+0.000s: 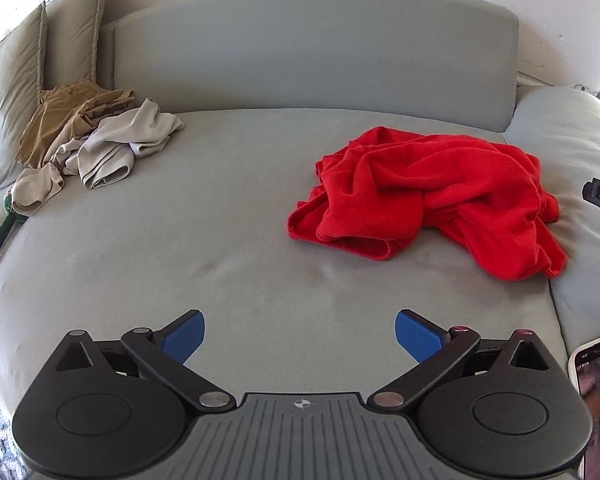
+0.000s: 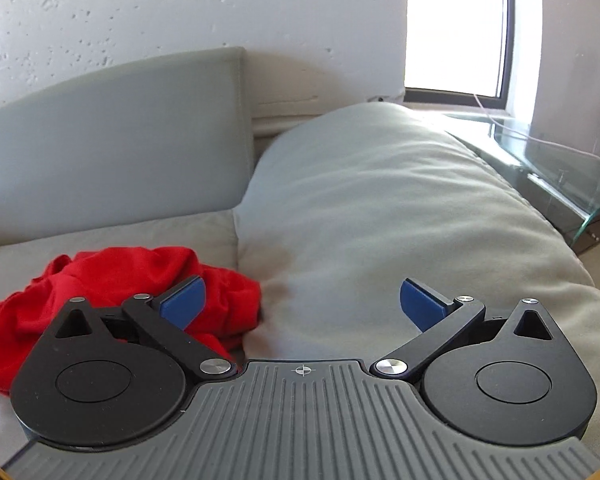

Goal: Fold clothes
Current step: 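Reach the right tool to the red garment and close on its edge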

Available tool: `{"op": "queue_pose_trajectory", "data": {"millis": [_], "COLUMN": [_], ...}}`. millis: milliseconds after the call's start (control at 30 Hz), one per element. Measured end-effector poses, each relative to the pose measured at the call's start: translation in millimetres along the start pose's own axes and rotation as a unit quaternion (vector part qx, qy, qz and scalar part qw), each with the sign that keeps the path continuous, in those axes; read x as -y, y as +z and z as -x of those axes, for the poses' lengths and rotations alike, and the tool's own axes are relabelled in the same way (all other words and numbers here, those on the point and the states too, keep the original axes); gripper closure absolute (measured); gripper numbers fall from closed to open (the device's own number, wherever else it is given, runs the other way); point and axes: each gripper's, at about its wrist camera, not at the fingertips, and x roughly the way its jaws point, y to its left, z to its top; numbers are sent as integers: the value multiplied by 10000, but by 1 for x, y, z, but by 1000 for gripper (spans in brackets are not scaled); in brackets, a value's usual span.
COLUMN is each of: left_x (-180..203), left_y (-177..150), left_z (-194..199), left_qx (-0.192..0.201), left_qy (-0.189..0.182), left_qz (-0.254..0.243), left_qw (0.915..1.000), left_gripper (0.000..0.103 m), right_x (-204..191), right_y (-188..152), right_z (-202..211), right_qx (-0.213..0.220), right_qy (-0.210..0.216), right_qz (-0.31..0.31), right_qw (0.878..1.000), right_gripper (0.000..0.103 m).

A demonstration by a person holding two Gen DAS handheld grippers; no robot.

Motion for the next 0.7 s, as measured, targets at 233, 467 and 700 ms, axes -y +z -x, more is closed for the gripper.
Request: {"op": "queue_pose_trajectory", "data": {"millis": [233,467,700], "left_x": [-4,-14,-32], "left_y": [-5,-9,-13], "left_z": [-3,3,22], "left_qx": [-56,-63,79], "left_qy": [5,46,27], "left_qz": [7,84,233], "left_qw": [10000,9999,9997], "left_gripper": [1,1,1], "right_x": [-34,-85,-100], "right_y": [-24,-40,-23], "right_z": [-4,-7,-1], "right_qx": [-787,-1002,-1381], "right_qy": [1224,1632,1673], "right_qz": [638,1822,1682], "right_qw": [9873,9644,9616], "right_gripper": [10,21,96]}}
